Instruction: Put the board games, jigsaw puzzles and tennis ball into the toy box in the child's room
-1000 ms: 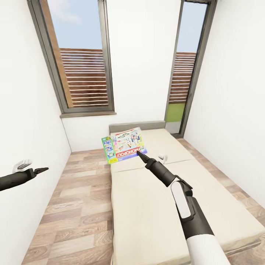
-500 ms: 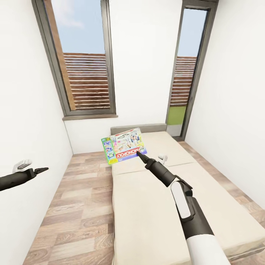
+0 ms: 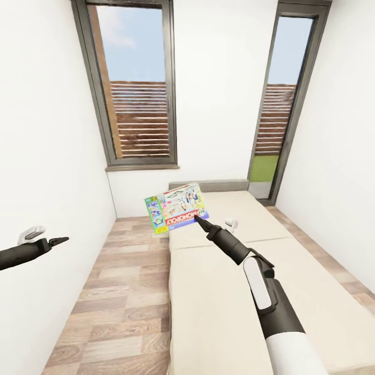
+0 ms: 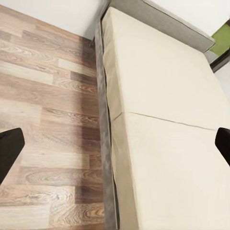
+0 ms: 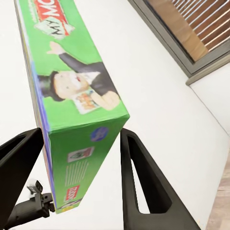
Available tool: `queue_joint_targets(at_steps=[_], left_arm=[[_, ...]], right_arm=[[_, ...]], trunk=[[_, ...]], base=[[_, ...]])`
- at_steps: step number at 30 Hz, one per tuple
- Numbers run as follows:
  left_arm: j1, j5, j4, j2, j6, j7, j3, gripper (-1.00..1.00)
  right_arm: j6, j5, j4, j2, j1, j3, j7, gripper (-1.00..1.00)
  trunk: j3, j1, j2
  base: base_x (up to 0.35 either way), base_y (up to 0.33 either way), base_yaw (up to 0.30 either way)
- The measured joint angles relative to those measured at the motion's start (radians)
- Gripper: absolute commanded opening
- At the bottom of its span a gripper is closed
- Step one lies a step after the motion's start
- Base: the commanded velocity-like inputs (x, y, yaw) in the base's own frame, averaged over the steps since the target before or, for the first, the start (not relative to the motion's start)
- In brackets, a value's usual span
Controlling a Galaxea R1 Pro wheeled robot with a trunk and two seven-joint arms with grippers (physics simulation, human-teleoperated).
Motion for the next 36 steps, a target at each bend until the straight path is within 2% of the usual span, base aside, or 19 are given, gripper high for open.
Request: queue_joint_targets(at_steps=[8, 25, 36], left_arm=[[0.000, 0.000, 0.000, -0.003, 0.000, 0.000, 0.000, 1.00], [-0.001, 0.000, 0.001, -0.003, 0.000, 0.000, 0.000, 1.00], [0.000, 0.000, 0.001, -0.003, 0.000, 0.000, 0.000, 1.00]], right_arm=[[-0.001, -0.007, 0.007, -0.002, 0.000, -0.003, 0.015, -1.00], [0.000, -0.010, 0.011, -0.002, 0.000, -0.006, 0.015, -1.00], [0.000, -0.011, 0.011, -0.002, 0.000, -0.006, 0.016, -1.00]], trunk=[[0.003, 0.000, 0.000], [0.014, 0.000, 0.000], [0.023, 0.000, 0.000]], base=[[0.000, -0.028, -0.044], [0.000, -0.089, -0.247], [0.000, -0.223, -0.256]])
